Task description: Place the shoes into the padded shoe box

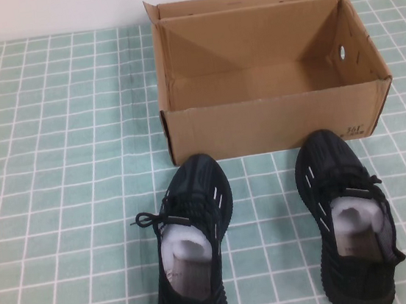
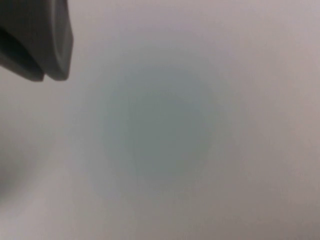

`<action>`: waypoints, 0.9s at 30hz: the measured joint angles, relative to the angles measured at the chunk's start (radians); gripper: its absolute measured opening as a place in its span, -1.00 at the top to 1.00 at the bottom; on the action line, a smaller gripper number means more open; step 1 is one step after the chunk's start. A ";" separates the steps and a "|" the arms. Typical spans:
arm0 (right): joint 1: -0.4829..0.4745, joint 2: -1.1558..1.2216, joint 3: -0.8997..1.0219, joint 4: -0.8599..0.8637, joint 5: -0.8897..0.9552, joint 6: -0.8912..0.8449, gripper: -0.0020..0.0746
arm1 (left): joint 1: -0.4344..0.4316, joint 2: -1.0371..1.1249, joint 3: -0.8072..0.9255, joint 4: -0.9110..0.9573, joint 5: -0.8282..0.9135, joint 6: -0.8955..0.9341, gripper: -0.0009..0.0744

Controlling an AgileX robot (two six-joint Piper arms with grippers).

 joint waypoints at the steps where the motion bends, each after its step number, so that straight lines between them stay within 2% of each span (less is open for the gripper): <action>1: 0.000 0.000 -0.023 -0.008 0.002 0.016 0.97 | 0.000 0.000 0.000 0.000 0.000 0.000 0.99; 5: 0.000 0.000 -0.161 -0.019 0.053 0.043 0.97 | 0.000 0.000 0.000 0.000 0.000 0.000 0.99; 8: 0.000 0.019 -0.308 -0.029 0.157 0.100 0.97 | 0.000 0.000 0.000 0.002 0.000 0.000 0.99; 14: 0.000 0.187 -0.645 -0.185 0.563 0.294 0.97 | 0.000 0.000 0.000 0.002 0.000 0.000 0.99; 18: 0.000 0.337 -0.808 -0.228 0.868 0.334 0.97 | 0.000 0.000 0.000 0.002 0.000 0.000 0.99; 23: 0.000 0.518 -0.898 -0.179 1.144 0.204 0.97 | 0.000 0.000 0.000 0.002 0.000 0.000 0.99; 27: 0.000 0.614 -0.906 -0.034 1.301 -0.031 0.97 | 0.000 0.000 0.000 0.002 0.000 0.000 0.99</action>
